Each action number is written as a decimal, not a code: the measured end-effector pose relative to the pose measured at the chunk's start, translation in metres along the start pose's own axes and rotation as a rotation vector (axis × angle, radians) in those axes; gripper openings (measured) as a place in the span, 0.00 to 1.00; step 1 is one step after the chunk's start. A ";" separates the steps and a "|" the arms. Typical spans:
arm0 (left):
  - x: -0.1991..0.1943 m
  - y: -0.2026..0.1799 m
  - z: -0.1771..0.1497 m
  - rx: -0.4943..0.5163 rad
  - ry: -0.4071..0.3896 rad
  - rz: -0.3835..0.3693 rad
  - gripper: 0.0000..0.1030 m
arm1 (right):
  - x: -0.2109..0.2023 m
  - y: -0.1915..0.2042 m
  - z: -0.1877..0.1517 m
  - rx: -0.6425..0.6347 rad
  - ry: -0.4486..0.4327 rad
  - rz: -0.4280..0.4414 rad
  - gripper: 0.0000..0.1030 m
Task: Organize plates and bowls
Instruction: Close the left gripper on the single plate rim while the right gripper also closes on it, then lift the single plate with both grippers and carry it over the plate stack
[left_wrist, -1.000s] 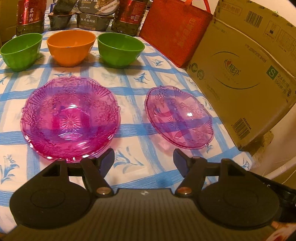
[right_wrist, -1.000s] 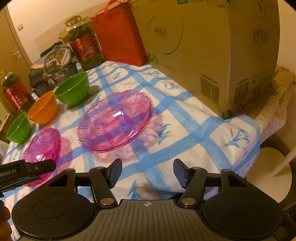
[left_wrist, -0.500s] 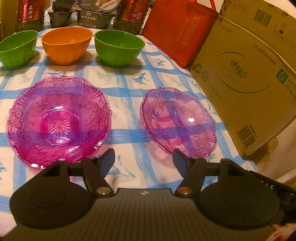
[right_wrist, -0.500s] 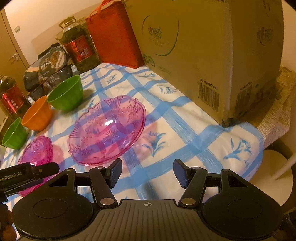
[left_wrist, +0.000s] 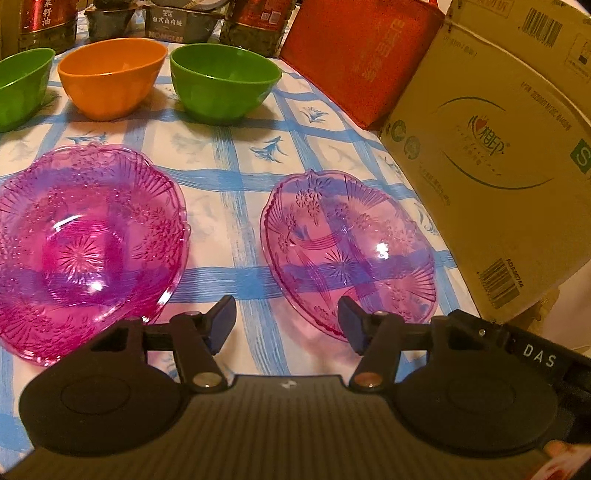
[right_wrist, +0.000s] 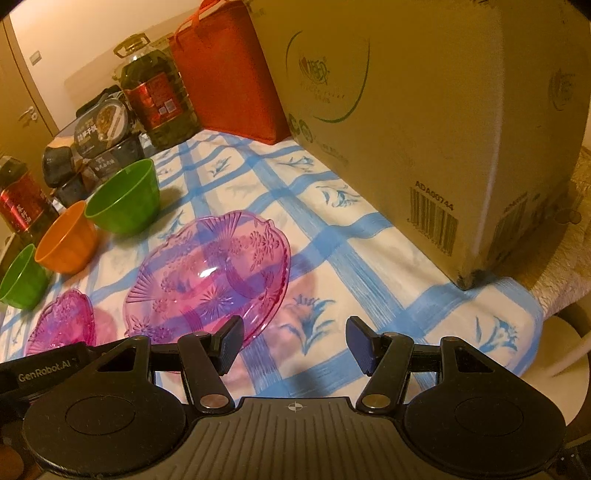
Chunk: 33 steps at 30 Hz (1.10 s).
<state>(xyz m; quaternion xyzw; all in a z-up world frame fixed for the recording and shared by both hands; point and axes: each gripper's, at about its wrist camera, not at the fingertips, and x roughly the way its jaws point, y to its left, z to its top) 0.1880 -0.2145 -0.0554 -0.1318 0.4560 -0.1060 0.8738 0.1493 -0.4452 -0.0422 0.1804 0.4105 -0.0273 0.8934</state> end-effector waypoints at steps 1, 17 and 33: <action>0.002 0.000 0.001 0.000 0.002 0.002 0.52 | 0.002 0.000 0.002 -0.003 0.001 0.007 0.60; 0.031 0.008 0.020 -0.022 0.008 0.017 0.31 | 0.038 0.000 0.031 -0.036 0.015 0.034 0.59; 0.042 0.006 0.025 -0.005 0.024 0.024 0.20 | 0.063 0.007 0.031 -0.070 0.079 0.041 0.30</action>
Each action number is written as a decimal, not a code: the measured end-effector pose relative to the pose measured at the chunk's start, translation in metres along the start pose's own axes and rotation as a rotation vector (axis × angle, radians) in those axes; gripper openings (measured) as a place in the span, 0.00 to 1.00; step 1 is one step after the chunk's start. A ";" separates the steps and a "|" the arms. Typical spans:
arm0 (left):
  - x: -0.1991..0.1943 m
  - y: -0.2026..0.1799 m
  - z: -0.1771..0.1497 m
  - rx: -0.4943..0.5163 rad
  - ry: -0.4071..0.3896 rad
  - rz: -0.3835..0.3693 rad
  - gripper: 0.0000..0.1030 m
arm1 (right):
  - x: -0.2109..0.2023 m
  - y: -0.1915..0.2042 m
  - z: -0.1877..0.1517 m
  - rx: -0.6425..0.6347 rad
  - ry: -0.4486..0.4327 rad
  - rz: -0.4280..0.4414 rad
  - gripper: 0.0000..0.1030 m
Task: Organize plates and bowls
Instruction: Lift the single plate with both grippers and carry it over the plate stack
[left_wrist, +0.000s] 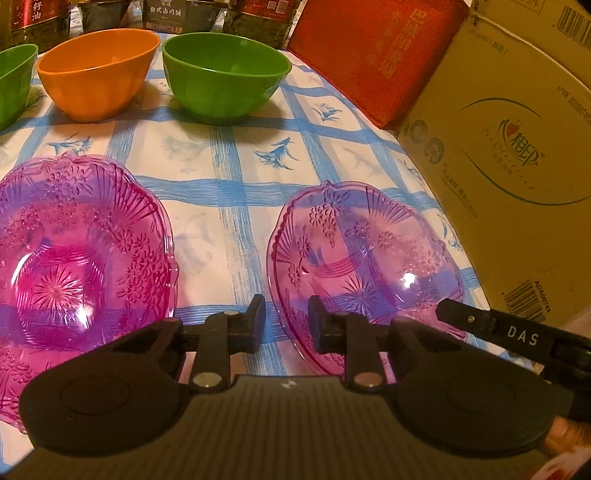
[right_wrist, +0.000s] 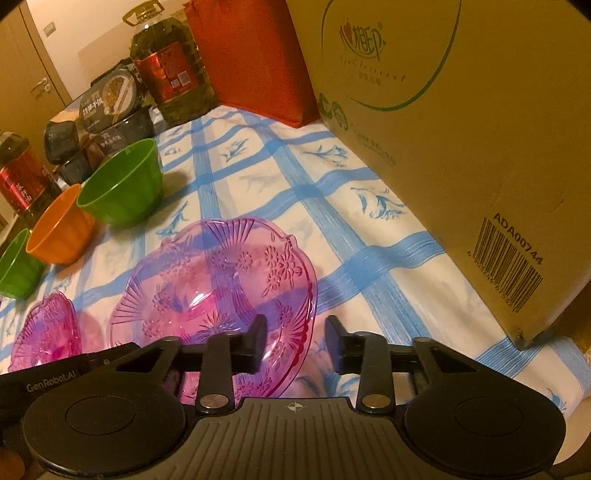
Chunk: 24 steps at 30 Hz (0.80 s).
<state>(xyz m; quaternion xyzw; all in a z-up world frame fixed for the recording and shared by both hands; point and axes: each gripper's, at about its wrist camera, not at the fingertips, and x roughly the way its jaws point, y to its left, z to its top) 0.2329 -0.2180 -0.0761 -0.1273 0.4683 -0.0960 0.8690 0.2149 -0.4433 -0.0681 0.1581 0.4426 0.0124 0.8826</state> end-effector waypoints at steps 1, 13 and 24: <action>0.000 0.000 0.000 0.000 0.001 0.001 0.19 | 0.000 0.000 -0.001 -0.002 0.000 -0.003 0.27; -0.002 0.000 -0.001 0.007 0.000 -0.009 0.11 | -0.005 0.001 -0.006 -0.008 -0.005 -0.018 0.10; -0.026 -0.002 -0.002 0.026 -0.027 -0.023 0.11 | -0.027 0.007 -0.017 -0.005 -0.022 -0.019 0.11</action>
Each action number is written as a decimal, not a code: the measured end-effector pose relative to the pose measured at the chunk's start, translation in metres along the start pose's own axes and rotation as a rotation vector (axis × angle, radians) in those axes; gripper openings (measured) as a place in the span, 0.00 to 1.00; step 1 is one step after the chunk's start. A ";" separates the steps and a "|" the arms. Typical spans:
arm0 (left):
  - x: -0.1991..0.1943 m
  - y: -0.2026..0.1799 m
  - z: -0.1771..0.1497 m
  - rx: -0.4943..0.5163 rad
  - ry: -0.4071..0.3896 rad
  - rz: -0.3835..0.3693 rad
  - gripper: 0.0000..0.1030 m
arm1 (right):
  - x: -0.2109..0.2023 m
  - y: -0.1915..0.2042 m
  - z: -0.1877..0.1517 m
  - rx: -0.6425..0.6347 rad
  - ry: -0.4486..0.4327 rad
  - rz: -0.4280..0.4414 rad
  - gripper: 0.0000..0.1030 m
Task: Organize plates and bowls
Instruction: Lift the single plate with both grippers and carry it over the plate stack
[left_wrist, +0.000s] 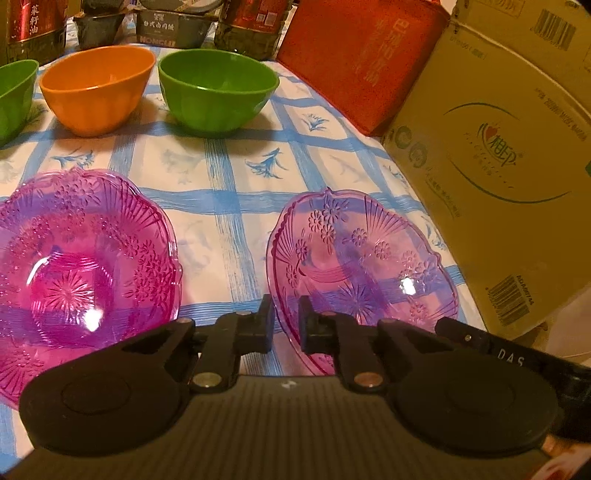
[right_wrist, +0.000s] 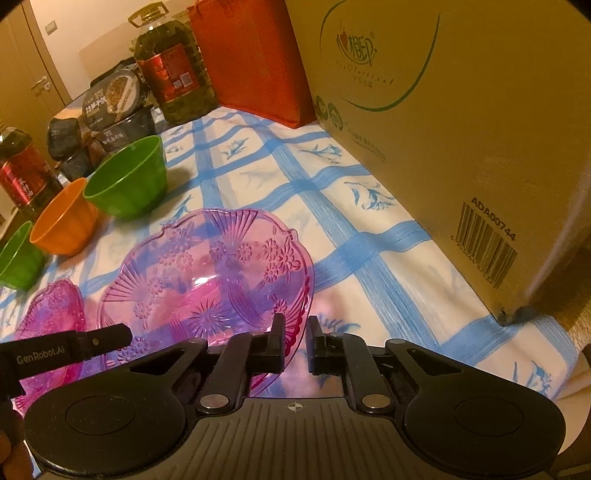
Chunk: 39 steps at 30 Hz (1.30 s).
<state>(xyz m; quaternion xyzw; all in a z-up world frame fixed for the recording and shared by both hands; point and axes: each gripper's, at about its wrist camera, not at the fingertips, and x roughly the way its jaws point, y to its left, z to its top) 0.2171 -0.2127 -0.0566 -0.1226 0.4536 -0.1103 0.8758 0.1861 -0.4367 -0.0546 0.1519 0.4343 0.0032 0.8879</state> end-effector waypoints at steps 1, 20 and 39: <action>-0.003 0.000 0.000 0.002 -0.003 -0.001 0.11 | -0.003 0.001 -0.001 0.001 -0.002 0.000 0.11; -0.081 0.024 -0.009 -0.006 -0.080 -0.002 0.11 | -0.052 0.049 -0.017 -0.031 -0.051 0.052 0.11; -0.152 0.081 -0.036 -0.071 -0.139 0.032 0.11 | -0.082 0.114 -0.049 -0.118 -0.057 0.124 0.11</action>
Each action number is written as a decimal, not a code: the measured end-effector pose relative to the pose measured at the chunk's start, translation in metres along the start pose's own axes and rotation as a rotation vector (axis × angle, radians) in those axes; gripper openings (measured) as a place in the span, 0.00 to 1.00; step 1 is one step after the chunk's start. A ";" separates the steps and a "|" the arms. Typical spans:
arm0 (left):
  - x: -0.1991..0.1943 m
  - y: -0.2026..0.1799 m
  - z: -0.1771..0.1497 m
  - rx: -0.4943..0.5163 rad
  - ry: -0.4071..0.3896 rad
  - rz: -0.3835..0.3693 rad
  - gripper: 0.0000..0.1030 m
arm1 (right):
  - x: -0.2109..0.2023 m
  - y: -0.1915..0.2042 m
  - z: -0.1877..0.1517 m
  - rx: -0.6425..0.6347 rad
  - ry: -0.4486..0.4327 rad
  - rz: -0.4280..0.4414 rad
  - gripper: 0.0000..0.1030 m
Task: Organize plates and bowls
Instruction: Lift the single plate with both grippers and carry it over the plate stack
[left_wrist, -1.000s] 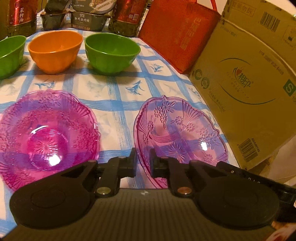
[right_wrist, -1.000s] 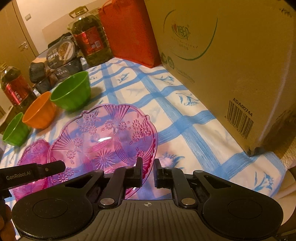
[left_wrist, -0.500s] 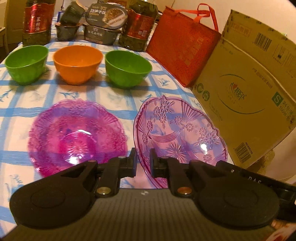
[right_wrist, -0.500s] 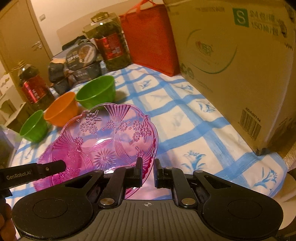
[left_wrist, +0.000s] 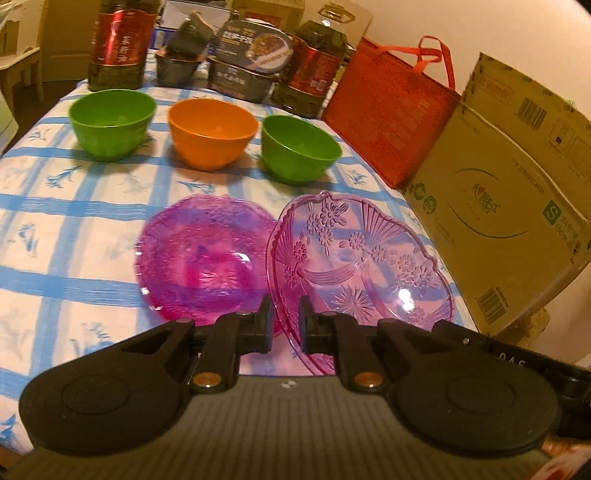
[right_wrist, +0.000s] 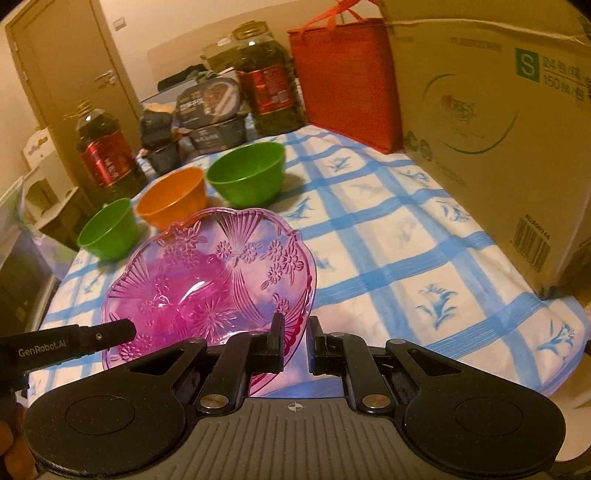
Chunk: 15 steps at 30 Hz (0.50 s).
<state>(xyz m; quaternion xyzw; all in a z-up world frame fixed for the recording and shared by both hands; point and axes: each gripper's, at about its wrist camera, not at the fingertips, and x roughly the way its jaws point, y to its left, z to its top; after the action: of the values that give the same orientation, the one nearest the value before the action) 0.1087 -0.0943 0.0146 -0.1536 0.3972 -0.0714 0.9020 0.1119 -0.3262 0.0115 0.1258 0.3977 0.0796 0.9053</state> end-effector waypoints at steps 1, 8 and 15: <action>-0.003 0.003 0.000 -0.004 -0.004 0.003 0.11 | 0.000 0.004 -0.001 -0.006 0.003 0.005 0.11; -0.022 0.023 0.000 -0.021 -0.026 0.024 0.11 | 0.002 0.026 -0.005 -0.035 0.012 0.036 0.11; -0.032 0.043 0.003 -0.057 -0.041 0.042 0.11 | 0.010 0.046 -0.007 -0.061 0.028 0.066 0.11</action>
<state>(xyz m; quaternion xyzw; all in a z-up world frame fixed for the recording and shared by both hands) 0.0899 -0.0447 0.0240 -0.1723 0.3836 -0.0382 0.9065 0.1113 -0.2791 0.0134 0.1101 0.4033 0.1230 0.9001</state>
